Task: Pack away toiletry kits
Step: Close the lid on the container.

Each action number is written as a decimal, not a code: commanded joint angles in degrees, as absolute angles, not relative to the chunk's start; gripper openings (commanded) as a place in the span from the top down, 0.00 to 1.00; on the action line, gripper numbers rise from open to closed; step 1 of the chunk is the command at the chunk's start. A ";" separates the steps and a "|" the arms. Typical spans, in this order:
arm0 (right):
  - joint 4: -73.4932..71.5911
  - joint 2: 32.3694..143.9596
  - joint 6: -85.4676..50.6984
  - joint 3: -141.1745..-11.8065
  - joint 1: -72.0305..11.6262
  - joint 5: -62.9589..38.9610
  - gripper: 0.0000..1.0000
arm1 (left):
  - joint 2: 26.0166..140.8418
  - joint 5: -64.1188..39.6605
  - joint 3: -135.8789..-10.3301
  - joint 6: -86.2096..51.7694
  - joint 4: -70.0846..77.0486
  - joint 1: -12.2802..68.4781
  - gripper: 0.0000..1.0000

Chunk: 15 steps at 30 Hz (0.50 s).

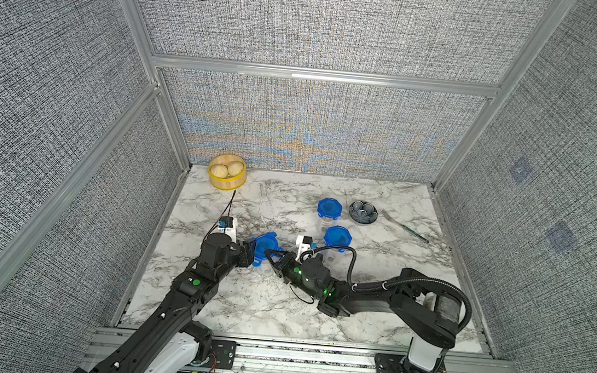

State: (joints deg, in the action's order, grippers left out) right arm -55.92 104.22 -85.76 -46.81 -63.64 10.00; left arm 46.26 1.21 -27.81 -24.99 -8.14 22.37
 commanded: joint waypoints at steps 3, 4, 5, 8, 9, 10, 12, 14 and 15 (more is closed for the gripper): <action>-56.57 104.64 -86.37 -46.90 -63.47 10.45 0.98 | 48.45 2.61 -27.52 -22.86 -4.72 22.32 0.42; -56.59 104.91 -86.44 -46.97 -63.44 10.36 0.97 | 48.96 2.62 -27.42 -22.72 -4.57 22.32 0.42; -56.61 104.99 -86.48 -47.13 -63.37 10.18 0.97 | 49.42 2.62 -27.51 -22.51 -4.64 22.32 0.43; -55.71 105.01 -86.56 -47.47 -63.23 9.89 0.96 | 50.44 2.98 -27.84 -22.15 -5.10 22.29 0.44; -55.52 104.97 -86.57 -47.71 -63.22 9.80 0.96 | 50.62 2.91 -27.82 -22.19 -5.03 22.32 0.44; -55.25 104.95 -86.51 -47.81 -63.26 9.59 0.95 | 50.63 2.79 -27.77 -22.11 -4.85 22.32 0.44; -55.09 105.03 -86.40 -47.94 -63.12 9.49 0.94 | 50.79 2.71 -27.77 -21.94 -4.72 22.32 0.46; -55.06 104.76 -86.31 -47.63 -63.21 9.56 0.89 | 50.93 2.89 -27.77 -21.65 -5.09 22.33 0.47; -55.13 104.55 -86.01 -47.37 -63.26 9.85 0.87 | 50.98 2.90 -27.71 -21.63 -5.10 22.32 0.47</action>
State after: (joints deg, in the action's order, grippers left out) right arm -55.48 104.77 -86.85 -47.53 -63.09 9.34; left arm 50.72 1.72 -27.68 -22.87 -3.40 22.37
